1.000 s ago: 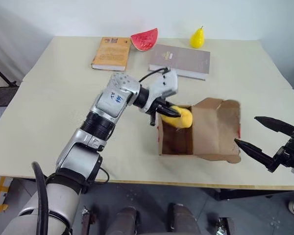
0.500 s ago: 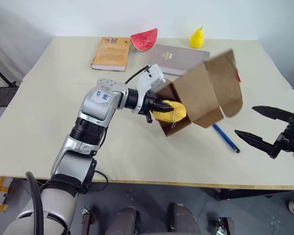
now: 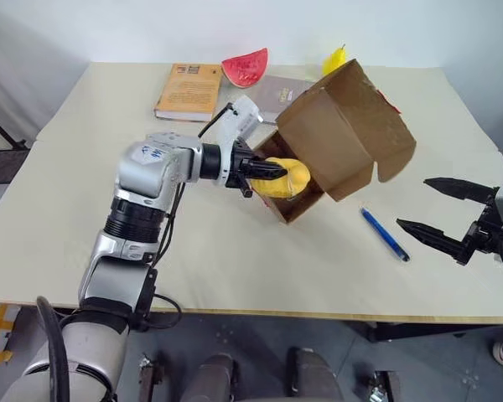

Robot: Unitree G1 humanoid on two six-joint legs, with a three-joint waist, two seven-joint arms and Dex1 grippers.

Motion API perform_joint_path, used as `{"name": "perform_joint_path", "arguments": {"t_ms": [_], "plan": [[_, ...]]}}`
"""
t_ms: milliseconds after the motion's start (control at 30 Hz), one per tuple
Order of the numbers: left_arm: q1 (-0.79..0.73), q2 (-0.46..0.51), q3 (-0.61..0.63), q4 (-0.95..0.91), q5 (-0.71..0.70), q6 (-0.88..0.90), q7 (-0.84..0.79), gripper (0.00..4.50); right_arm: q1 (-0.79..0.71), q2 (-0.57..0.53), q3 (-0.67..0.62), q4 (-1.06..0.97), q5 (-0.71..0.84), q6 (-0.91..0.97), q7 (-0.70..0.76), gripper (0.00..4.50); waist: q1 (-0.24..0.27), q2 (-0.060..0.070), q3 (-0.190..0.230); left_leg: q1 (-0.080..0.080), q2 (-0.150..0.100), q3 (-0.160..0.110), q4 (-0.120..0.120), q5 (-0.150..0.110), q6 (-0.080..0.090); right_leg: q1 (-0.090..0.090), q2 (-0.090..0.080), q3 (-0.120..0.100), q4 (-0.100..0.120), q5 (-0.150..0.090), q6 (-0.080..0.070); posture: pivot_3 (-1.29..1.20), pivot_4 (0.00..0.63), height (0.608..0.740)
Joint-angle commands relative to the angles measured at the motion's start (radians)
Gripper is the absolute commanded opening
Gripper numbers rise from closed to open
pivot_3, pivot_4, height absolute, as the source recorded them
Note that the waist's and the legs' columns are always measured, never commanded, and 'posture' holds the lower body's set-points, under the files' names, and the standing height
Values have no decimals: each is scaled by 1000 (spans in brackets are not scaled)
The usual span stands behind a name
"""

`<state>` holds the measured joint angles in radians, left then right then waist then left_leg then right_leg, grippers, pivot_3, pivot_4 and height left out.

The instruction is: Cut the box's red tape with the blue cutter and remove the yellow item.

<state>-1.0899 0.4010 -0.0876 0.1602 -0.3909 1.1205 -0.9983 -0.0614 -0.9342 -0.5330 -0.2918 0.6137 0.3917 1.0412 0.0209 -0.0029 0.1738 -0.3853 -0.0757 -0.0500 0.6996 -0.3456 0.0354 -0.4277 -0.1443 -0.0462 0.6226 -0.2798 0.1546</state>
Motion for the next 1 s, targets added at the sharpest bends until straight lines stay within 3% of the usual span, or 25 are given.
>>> {"name": "perform_joint_path", "arguments": {"t_ms": [33,300,367,567,833,1000], "plan": [[-19,24,53,-71,-68,74,17,121,-28,-28,-7,5,1,-22,16,4500,2,0,0,0,0,0,0,0,0,0,0,0,0,0,0,0,150,740],[12,161,153,-79,-73,94,133,121,-31,-25,-6,13,-3,-24,43,4500,1,0,0,0,0,-1,0,0,-1,-1,0,0,0,0,0,0,150,740],[68,286,155,-59,12,43,195,121,-33,-28,-3,24,-2,-29,64,4500,0,0,0,0,0,-1,0,0,-1,0,0,0,0,0,0,0,150,740],[303,548,207,-68,112,-21,273,2013,-110,44,12,98,85,-81,148,4500,-23,0,0,2,2,-1,-1,0,-3,0,1,0,2,0,0,0,150,740],[516,701,290,-42,178,-75,336,4370,-233,53,141,275,41,-174,295,4500,-2,0,1,1,0,-2,-2,0,-2,0,-1,0,1,0,0,0,150,740],[542,718,336,-63,159,-76,331,4472,-319,64,171,352,56,-200,349,4500,2,0,1,1,0,-3,-2,0,-2,0,-1,-1,1,0,0,0,150,740]]}}
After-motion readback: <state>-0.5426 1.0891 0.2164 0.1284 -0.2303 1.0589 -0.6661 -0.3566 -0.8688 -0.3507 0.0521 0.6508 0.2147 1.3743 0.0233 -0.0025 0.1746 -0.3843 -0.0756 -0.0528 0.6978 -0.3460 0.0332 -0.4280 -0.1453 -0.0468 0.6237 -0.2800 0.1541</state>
